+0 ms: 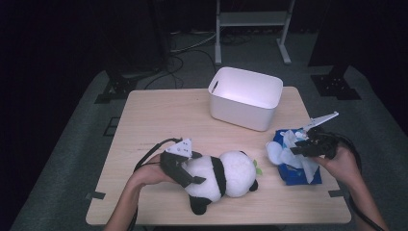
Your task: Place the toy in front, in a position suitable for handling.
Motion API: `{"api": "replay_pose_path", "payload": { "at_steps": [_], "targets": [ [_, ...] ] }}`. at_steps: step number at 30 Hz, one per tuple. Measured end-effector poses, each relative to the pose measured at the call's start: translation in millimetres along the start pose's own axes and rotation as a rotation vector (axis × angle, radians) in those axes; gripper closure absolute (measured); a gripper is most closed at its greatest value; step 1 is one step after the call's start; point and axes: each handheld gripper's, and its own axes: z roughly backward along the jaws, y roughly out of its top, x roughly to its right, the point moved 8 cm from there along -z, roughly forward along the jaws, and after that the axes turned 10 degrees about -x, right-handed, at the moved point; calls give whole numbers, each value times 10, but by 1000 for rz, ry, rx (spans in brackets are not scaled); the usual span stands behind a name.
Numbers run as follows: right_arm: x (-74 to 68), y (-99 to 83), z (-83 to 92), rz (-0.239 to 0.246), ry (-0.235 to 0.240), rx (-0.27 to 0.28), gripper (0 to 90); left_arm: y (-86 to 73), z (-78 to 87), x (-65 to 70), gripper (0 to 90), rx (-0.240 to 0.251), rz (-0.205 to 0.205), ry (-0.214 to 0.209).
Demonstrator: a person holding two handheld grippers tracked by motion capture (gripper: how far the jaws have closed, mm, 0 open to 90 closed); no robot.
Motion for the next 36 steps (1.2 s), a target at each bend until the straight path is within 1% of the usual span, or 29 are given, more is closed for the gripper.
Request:
{"api": "replay_pose_path", "payload": {
  "at_steps": [2,7,10,15,18,22,30,32,36],
  "targets": [
    [-9,22,38,1,4,10,607,0,0,0,151,1,-1,0],
    [-62,97,105,24,11,31,605,1,0,-4,151,1,-1,-4],
    [-128,174,123,49,21,38,603,4,-1,-4,151,3,2,-5],
    [-245,337,121,86,56,62,601,7,-1,-7,150,2,1,-6],
    [-311,445,112,108,82,75,600,5,1,-8,150,0,0,-8],
    [-406,623,87,144,106,79,591,4,3,-11,149,0,-1,-10],
    [-597,992,63,218,131,89,575,8,2,0,147,6,8,-16],
    [-643,1085,65,239,139,89,567,-1,7,-5,147,0,0,-15],
    [-727,1255,77,266,159,97,558,-1,7,-6,147,1,-2,-14]
  ]
}}
